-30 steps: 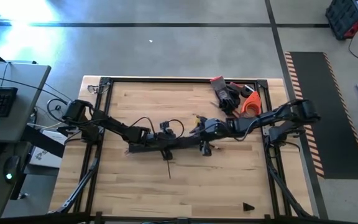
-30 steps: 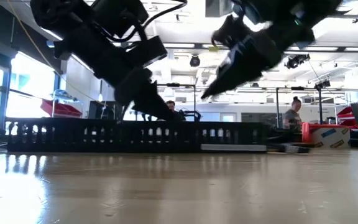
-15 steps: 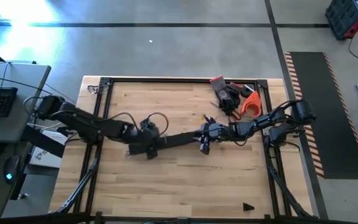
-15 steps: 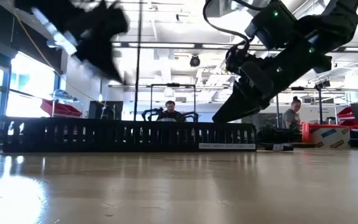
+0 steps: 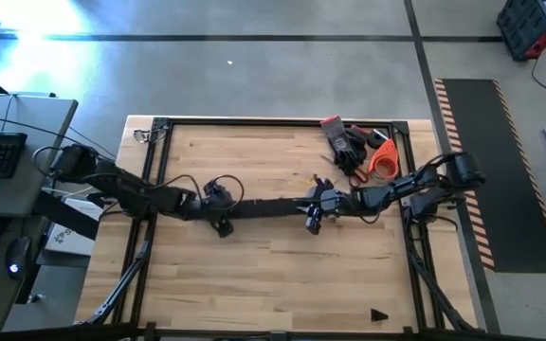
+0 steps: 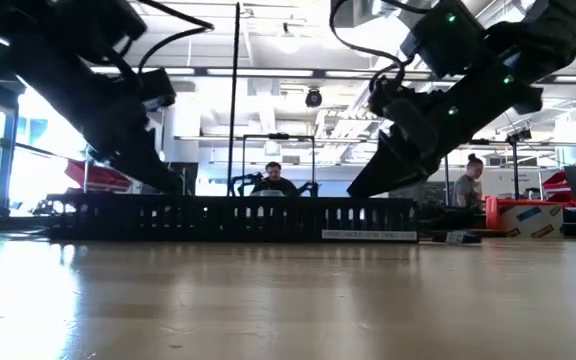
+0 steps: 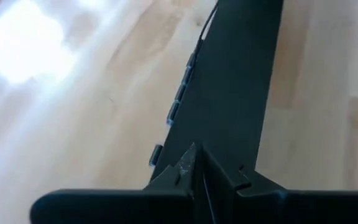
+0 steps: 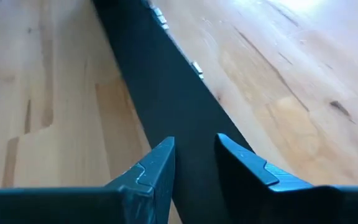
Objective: Ziptie cables
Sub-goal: Close the black cable duct, then return to Home Position
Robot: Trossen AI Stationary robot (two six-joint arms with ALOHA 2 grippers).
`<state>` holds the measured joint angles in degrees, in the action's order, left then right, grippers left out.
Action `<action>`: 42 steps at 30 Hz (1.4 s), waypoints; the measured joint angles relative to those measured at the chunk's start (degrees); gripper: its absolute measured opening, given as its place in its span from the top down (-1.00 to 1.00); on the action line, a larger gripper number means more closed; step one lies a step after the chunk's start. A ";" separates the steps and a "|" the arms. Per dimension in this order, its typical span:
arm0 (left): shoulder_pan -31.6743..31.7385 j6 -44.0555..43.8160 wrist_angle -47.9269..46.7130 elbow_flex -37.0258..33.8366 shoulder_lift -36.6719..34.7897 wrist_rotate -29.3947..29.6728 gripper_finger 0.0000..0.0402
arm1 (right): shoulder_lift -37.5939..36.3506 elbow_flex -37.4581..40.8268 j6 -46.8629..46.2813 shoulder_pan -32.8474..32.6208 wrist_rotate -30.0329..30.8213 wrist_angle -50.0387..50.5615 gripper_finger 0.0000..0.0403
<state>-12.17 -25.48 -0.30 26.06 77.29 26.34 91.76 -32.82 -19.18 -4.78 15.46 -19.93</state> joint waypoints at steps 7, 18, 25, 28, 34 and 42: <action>2.07 7.93 -12.78 7.80 -8.07 -0.51 1.00 | -13.33 0.00 0.49 -0.67 4.62 5.95 0.48; -3.91 -41.60 -58.04 7.56 -20.25 1.33 1.00 | -23.40 0.02 -30.68 -12.19 20.18 44.45 0.48; -4.53 -49.07 -46.94 -0.91 -16.65 -0.36 1.00 | -10.71 0.00 -37.93 -13.54 21.83 39.42 0.48; -4.44 -49.04 -40.72 -2.64 -13.52 0.81 1.00 | -4.56 0.00 -38.96 -12.54 21.93 34.82 0.49; -3.77 -44.27 -30.27 -2.94 -7.11 5.55 1.00 | 3.06 0.16 -29.85 -10.87 21.57 20.25 0.52; -4.19 -47.86 -45.86 2.26 -6.86 4.61 1.00 | -0.37 -1.38 -33.50 -12.85 20.97 33.95 0.52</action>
<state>-16.36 -73.33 -46.15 28.32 70.43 30.95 91.39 -34.20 -52.69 -17.63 36.42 14.02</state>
